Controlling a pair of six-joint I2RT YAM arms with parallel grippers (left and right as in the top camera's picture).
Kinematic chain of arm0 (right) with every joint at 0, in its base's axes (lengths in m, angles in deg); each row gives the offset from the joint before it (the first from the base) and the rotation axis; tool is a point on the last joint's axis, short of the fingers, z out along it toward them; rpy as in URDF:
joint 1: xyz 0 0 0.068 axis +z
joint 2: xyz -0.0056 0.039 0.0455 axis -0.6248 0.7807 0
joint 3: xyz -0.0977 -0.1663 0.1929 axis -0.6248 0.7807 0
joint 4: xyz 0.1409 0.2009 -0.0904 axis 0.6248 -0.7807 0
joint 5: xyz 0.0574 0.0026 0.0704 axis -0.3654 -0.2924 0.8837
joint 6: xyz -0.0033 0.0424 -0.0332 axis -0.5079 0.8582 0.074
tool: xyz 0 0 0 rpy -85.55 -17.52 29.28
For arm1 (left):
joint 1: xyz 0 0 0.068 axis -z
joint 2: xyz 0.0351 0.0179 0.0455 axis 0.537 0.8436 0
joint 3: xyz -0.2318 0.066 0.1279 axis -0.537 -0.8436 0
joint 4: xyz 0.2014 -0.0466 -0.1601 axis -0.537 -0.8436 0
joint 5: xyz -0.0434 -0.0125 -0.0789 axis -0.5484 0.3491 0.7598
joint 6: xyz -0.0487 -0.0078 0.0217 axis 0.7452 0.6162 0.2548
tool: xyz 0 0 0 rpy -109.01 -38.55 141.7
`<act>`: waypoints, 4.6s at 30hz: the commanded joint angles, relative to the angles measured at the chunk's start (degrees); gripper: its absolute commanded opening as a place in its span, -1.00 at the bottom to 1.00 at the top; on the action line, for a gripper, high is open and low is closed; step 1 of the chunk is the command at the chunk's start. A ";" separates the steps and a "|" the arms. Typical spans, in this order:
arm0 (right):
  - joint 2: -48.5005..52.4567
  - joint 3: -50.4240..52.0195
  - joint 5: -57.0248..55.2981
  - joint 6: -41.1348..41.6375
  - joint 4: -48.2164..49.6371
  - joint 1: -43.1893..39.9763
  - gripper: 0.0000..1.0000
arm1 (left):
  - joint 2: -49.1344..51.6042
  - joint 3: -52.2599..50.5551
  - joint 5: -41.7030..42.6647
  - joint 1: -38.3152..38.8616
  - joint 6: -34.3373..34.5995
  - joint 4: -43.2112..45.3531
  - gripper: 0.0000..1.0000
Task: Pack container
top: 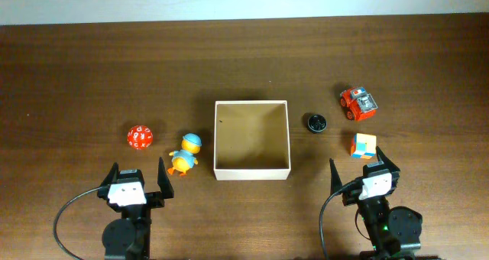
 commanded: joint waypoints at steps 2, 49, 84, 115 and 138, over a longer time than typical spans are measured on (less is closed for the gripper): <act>-0.17 0.50 -0.72 0.24 -0.02 0.26 0.97 | -0.33 -0.26 -0.42 -0.35 0.52 0.15 0.98; -0.17 0.50 -1.11 0.24 -0.02 0.26 0.97 | -0.33 -0.26 -0.42 -0.35 0.52 0.15 0.99; 4.33 -19.52 8.31 3.91 -6.95 0.26 0.98 | -0.33 -0.26 -0.42 -0.35 0.52 0.15 0.99; 66.73 -68.13 9.27 8.72 -38.27 0.24 0.97 | -0.33 -0.26 -0.42 -0.35 0.52 0.15 0.99; 97.24 -90.66 -26.40 7.39 -45.31 -0.59 0.98 | -0.33 -0.26 -0.42 -0.35 0.52 0.15 0.99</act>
